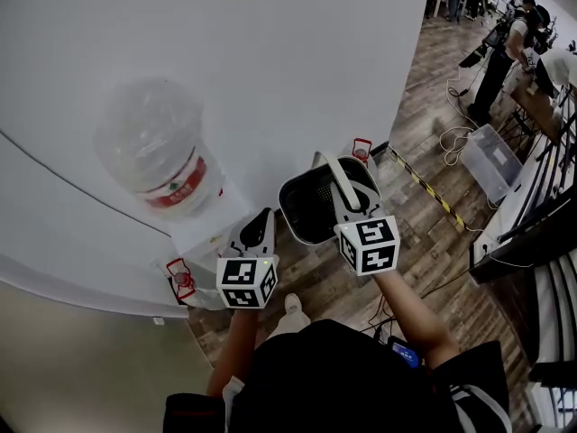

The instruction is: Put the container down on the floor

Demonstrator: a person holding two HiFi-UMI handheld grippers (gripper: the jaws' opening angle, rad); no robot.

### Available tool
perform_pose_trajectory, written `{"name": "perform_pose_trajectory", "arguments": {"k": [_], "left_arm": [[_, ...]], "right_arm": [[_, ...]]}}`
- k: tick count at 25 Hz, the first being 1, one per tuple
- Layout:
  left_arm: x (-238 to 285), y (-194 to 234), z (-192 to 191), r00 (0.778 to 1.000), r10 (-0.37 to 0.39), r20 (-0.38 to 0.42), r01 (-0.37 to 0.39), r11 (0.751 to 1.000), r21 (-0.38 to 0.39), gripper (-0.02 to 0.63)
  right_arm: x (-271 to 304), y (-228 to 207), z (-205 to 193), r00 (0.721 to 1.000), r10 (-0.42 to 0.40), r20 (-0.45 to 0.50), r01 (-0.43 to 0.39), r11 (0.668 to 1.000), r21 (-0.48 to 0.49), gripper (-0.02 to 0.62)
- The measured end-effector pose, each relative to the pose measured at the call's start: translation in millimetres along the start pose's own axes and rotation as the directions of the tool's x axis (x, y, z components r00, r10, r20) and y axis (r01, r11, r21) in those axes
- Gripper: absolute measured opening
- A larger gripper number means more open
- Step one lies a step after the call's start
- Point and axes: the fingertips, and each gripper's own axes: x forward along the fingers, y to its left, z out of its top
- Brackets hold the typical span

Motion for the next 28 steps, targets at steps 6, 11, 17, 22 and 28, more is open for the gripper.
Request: {"name": "perform_pose_trajectory", "arguments": {"k": [6,11,17,22,28], "left_arm": [[30,27,21,0.999,-0.034,0.016,0.034,0.999,0.009,0.015],[52,51,26,0.998,-0.058,0.016,0.058,0.998,0.009,0.015],[79,73,29,0.995,-0.095,0.014,0.094,0.995,0.011,0.015],[94,93,32,0.994,-0.11,0.021,0.11,0.994,-0.003,0.015],[108,109,22,0.99,-0.143,0.009,0.143,0.989,-0.022,0.015]], "right_arm": [[37,-4,20,1.0,-0.024,0.012,0.024,1.0,0.004,0.032],[67,-6,29,0.999,-0.046,0.019,0.046,0.999,0.01,0.032],[103,-9,33,0.997,-0.075,0.004,0.075,0.997,0.008,0.032],[127,-6,38,0.997,-0.076,-0.006,0.076,0.997,-0.015,0.032],[156,-3,32,0.995,-0.095,-0.032,0.094,0.995,-0.017,0.032]]}}
